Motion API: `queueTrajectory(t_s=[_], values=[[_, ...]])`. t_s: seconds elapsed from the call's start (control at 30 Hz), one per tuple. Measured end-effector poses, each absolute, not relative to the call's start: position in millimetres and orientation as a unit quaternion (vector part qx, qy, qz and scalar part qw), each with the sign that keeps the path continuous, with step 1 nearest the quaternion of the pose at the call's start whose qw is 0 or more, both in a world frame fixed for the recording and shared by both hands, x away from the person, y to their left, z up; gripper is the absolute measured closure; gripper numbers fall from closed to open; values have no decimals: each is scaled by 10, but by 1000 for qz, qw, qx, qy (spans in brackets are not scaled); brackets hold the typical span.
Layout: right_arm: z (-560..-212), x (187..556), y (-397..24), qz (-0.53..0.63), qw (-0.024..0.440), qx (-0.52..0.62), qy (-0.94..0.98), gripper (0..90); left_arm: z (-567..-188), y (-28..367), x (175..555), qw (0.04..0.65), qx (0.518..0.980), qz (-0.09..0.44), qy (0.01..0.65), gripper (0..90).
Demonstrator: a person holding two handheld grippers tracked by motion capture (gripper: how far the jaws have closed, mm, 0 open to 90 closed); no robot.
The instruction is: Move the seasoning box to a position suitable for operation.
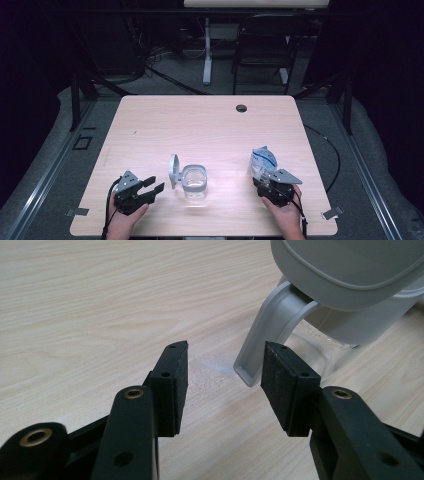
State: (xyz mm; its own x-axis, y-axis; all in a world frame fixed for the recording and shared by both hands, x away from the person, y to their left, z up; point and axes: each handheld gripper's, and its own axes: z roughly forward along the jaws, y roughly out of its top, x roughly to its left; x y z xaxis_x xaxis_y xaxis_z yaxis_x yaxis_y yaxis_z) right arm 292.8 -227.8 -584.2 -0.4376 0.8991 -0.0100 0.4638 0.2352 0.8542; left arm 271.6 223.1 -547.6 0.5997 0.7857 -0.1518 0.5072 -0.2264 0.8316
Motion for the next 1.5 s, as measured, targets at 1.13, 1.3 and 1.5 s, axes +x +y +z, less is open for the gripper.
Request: queueTrajectory(t_s=[1.13, 1.3, 1.5], values=[[-5823, 2942, -2331, 430, 258, 443, 743, 535, -5474, 2253, 2707, 457, 767, 152, 424, 543], [-5809, 2941, -2331, 423, 260, 435, 751, 536, -5476, 2259, 2707, 461, 764, 154, 425, 543], [-5769, 2933, -2310, 412, 268, 421, 762, 540, -5473, 2261, 2707, 459, 765, 152, 425, 542]])
